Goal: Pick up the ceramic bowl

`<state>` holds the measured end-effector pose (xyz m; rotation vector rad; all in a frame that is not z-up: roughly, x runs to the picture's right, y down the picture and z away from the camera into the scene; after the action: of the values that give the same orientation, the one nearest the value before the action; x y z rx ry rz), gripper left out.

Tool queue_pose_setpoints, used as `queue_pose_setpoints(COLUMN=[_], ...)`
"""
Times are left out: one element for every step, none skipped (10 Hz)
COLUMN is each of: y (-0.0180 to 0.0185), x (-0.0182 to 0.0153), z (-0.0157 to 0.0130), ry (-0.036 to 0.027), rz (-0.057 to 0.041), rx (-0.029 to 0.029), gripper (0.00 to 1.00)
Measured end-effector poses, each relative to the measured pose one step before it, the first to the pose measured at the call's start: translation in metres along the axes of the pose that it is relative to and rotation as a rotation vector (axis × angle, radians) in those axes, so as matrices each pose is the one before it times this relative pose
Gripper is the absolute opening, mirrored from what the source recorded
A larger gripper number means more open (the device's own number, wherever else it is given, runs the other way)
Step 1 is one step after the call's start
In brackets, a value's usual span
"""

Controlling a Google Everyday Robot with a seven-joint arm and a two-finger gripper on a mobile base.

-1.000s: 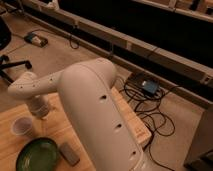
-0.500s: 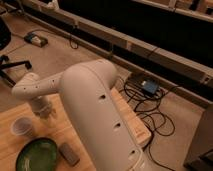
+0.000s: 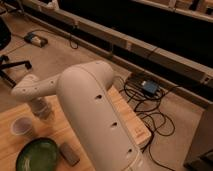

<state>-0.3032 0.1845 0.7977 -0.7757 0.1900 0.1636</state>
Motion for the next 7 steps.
queue_pose_setpoints(y=[0.01126, 0.01924, 0.01347, 0.0082, 0.00978, 0.00275, 0.00077], x=[-0.00638, -0.01104, -0.00565, -0.00403, -0.00699, -0.00216, 0.00022], z=[-0.00119, 0.00016, 0.00216, 0.00228, 0.00365, 0.00167, 0.00222], ry=[-0.02382, -0.04679, -0.02815, -0.01698, -0.01638, -0.0057, 0.00096], rz=[-0.02864, -0.03573, -0.02408, -0.01432, -0.02041, -0.00577, 0.00147], rx=[-0.00921, -0.02057, -0.02084, -0.01412, -0.01846, -0.00909, -0.00588], gripper=[0.61, 0.73, 0.79, 0.8, 0.8, 0.8, 0.8])
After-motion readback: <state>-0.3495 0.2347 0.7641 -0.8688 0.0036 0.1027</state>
